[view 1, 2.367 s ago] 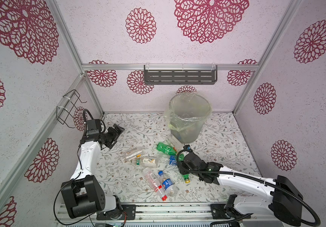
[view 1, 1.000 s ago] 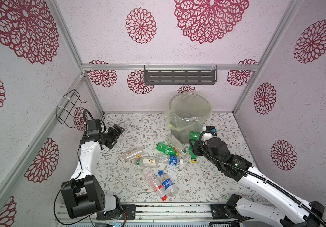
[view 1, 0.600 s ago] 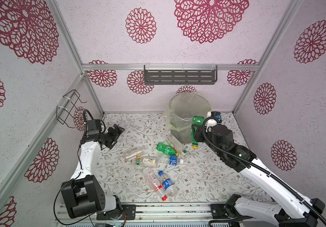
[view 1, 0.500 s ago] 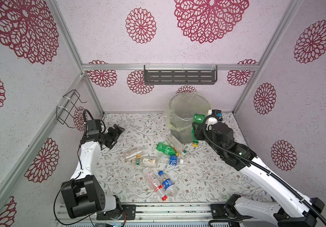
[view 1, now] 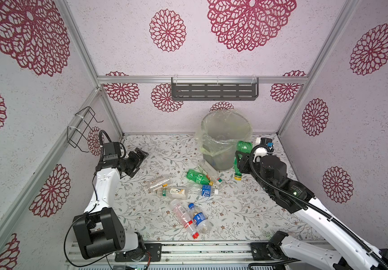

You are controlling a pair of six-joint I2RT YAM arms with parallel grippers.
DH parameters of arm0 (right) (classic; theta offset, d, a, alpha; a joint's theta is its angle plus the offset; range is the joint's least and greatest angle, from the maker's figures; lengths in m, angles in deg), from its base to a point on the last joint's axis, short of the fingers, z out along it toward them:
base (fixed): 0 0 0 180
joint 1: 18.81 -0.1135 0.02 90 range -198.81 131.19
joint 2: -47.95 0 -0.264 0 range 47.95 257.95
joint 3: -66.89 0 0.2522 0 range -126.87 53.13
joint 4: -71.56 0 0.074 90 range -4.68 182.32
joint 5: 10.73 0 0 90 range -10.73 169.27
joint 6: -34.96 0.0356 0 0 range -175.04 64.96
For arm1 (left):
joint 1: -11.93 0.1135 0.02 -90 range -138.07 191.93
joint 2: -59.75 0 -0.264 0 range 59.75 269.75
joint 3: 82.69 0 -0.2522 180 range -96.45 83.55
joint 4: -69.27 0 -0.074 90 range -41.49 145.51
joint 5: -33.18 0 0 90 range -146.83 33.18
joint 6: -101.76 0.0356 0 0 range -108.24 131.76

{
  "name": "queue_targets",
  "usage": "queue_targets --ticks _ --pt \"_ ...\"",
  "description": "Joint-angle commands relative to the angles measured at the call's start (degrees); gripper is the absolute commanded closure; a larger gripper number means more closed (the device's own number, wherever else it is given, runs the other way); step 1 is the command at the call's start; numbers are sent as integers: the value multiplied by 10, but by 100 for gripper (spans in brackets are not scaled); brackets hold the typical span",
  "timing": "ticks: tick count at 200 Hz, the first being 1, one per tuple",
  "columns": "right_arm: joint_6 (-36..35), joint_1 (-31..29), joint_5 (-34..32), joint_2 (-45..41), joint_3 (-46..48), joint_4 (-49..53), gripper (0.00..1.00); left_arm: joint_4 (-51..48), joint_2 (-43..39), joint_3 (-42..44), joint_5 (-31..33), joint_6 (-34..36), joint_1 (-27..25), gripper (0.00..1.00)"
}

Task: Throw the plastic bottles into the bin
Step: 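Lift the green bottle with the right gripper and carry it over the bin, then open the right gripper to drop the green bottle into the bin, then withdraw the right gripper from the bin toward the pile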

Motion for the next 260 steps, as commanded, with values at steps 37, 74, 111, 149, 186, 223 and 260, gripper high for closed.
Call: queue_targets --ticks 37,74,111,149,186,223,260 --pt "-82 37 -80 181 -268 25 66 5 5 2 -6 5 6 3" --pt "-98 123 -43 412 -561 154 9 5 5 -1 -8 3 8 3" --pt "-90 130 0 461 -646 163 1 4 -5 3 -4 6 18 3" --pt "-60 130 65 322 -420 23 1 8 -3 4 -6 3 22 3" --pt "-40 130 89 202 -242 -27 1 10 0 6 -3 0 23 3" --pt "-10 130 103 111 -119 -43 1 10 0 8 9 -2 23 3" --pt "7 130 115 62 -44 -39 1 8 -1 10 26 -5 22 3"
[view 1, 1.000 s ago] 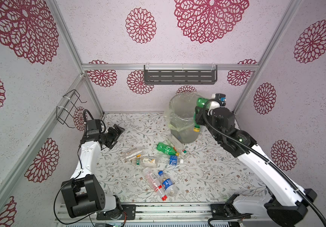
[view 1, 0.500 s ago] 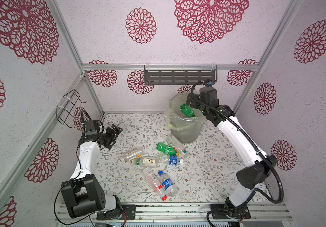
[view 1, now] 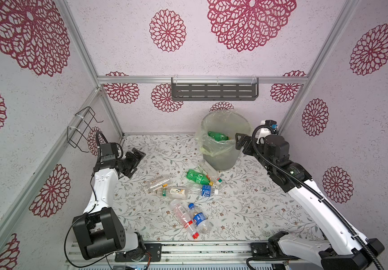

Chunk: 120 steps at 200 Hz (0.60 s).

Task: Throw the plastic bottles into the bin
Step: 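Withdraw the right gripper from the bin toward the pile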

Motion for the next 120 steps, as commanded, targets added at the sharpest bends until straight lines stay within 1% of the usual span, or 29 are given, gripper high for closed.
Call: queue_targets --ticks 1,49,76,120 --pt "24 1 15 -25 30 -17 1 7 -1 10 15 0 3 3" --pt "58 1 24 -75 122 -26 1 7 -5 17 36 -8 -2 3" --pt "71 1 28 -99 167 -34 1 -7 -4 8 54 -8 -15 3" --pt "75 1 26 -127 218 -29 1 -42 -9 -23 81 17 -39 3"
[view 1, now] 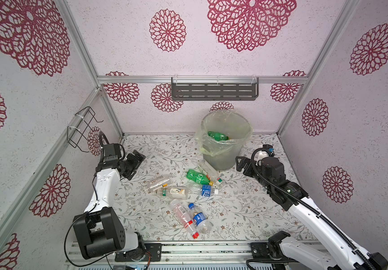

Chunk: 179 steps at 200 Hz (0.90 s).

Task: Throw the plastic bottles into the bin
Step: 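Withdraw the right gripper from the bin toward the pile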

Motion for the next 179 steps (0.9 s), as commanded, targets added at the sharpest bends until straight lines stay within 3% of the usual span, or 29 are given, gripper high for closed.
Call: queue_targets --ticks 1,60,110,149,179 --pt "15 1 -1 -22 13 -16 1 -23 -9 -29 24 24 -14 3" --pt "3 2 -5 -57 56 -12 1 -132 8 -114 89 136 -35 3" --pt "-19 2 0 -78 73 -3 1 -162 46 -119 95 186 -53 3" --pt "-26 2 5 -97 93 11 1 -161 84 -115 54 216 -64 3" --pt "-26 3 9 -113 107 13 1 -181 96 -129 113 256 -109 3"
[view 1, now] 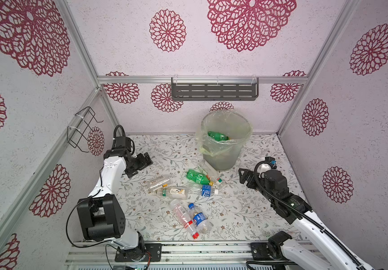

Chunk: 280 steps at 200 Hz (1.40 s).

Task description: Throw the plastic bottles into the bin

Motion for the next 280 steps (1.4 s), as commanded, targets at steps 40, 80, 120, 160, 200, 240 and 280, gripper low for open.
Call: queue_targets --ticks 40,80,120,160,200,240,280 --pt "-16 2 14 -26 17 -8 1 -57 22 -40 146 112 -119 3" --pt "-19 2 24 -21 15 -9 1 -78 59 -51 175 103 -156 3" --pt "-23 2 30 -21 9 5 1 -93 93 -56 240 105 -198 3" --pt "-23 2 28 -25 11 7 1 -97 112 -54 263 101 -210 3" --pt "-21 2 24 -19 17 7 1 -86 123 -33 249 115 -214 3" --pt "-22 2 25 -8 18 3 1 -82 140 -26 236 109 -214 3" --pt "-22 2 25 -3 17 1 1 -70 155 -20 234 109 -216 2"
